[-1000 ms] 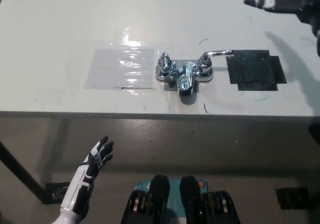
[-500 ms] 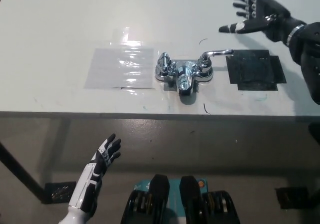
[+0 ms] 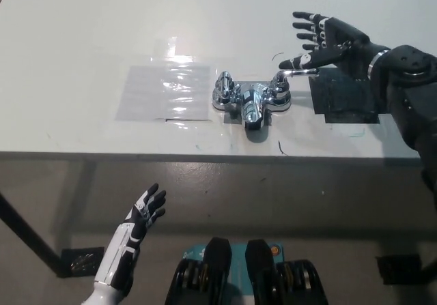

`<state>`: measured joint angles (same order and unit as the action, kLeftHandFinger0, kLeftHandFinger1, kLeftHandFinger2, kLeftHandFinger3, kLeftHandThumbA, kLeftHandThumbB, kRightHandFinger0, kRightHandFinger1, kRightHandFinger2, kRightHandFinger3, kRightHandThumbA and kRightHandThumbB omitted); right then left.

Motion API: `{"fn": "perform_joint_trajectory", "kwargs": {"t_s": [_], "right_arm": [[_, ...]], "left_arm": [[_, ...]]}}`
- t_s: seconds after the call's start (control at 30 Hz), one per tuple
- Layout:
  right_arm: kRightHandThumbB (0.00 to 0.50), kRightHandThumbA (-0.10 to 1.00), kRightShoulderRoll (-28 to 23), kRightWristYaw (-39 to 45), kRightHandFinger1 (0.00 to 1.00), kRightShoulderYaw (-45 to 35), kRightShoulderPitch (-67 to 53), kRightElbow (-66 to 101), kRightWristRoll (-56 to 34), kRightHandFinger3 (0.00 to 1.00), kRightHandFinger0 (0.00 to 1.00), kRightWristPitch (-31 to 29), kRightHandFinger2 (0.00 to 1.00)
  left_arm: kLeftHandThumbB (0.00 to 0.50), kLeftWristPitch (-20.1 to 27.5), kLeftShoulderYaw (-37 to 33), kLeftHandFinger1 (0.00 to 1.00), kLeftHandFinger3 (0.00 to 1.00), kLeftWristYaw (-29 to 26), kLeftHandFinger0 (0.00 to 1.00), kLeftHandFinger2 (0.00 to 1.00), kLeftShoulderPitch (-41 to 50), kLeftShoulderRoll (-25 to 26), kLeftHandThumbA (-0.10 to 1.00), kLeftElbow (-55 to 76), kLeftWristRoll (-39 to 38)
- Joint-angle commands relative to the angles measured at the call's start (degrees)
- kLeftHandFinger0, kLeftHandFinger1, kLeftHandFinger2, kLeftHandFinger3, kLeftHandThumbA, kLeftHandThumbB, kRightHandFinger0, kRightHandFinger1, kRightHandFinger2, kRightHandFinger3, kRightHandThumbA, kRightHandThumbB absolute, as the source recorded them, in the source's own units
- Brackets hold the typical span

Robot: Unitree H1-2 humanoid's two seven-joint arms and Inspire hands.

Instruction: The faucet is at the center of the desk and the robot turn off the faucet by turning the right faucet handle using the right hand

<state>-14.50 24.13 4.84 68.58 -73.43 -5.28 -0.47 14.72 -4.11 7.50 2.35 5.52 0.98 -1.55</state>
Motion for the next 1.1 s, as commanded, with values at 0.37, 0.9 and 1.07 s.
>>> {"fn": "perform_joint_trajectory", "kwargs": {"t_s": [0.37,0.9,1.07], "right_arm": [[0.455,1.0,0.1,-0.16,1.0,-0.37,3.29,-2.24,1.97,1.0,1.0,-2.47,1.0],[0.448,1.0,0.56,-0.23,1.0,-1.47,2.66,-3.79,1.87,1.0,1.0,-2.04,1.0],[0.435,1.0,1.02,0.54,1.0,-1.81,2.45,-4.04,1.47,1.0,1.0,-1.84,1.0]], "left_arm": [[0.288,-0.2,-0.38,1.0,1.0,0.47,1.0,1.0,-0.59,0.29,0.98,1.46,0.38],[0.292,-0.16,-0.44,1.0,1.0,0.26,1.0,1.0,-1.07,0.38,0.99,1.6,1.39],[0.301,0.28,-0.44,1.0,1.0,0.27,1.0,1.0,-1.29,0.46,0.99,1.17,1.53]]}}
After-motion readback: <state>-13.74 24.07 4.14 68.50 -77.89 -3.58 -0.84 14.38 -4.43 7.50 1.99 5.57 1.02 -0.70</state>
